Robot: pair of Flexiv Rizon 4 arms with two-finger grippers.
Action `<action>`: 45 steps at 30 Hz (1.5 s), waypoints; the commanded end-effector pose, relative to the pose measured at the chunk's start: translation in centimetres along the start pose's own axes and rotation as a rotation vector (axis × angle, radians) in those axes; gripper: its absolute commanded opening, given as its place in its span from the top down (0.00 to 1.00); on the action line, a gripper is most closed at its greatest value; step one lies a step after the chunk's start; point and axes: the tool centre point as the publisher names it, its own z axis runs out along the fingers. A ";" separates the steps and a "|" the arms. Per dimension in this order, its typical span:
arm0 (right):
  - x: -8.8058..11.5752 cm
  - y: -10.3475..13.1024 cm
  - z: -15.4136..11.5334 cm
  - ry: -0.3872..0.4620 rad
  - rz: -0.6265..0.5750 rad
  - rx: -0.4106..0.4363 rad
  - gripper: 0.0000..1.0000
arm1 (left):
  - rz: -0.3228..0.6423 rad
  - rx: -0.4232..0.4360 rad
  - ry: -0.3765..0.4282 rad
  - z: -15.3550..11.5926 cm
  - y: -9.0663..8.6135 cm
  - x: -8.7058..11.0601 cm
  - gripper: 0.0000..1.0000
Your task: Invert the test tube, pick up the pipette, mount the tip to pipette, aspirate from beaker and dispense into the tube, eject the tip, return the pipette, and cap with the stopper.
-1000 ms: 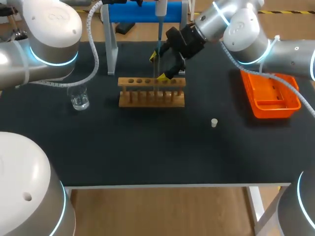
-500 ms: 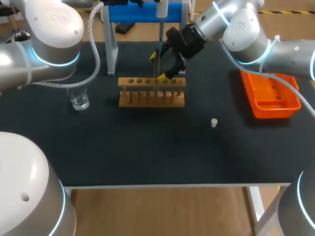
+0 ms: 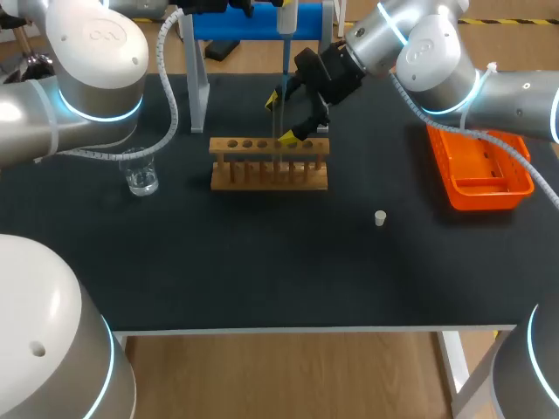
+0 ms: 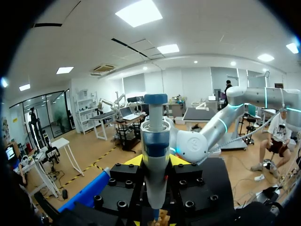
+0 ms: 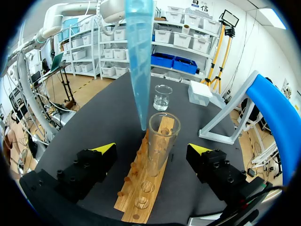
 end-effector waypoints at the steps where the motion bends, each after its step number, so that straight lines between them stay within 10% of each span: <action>1: 0.0 0.0 -0.2 0.003 0.000 0.002 0.00 | 0.004 0.005 0.002 0.0 0.1 -0.2 1.00; 45: 0.0 0.0 -0.2 0.003 0.000 0.002 0.00 | 0.038 -0.029 -0.042 -0.4 0.8 -1.0 1.00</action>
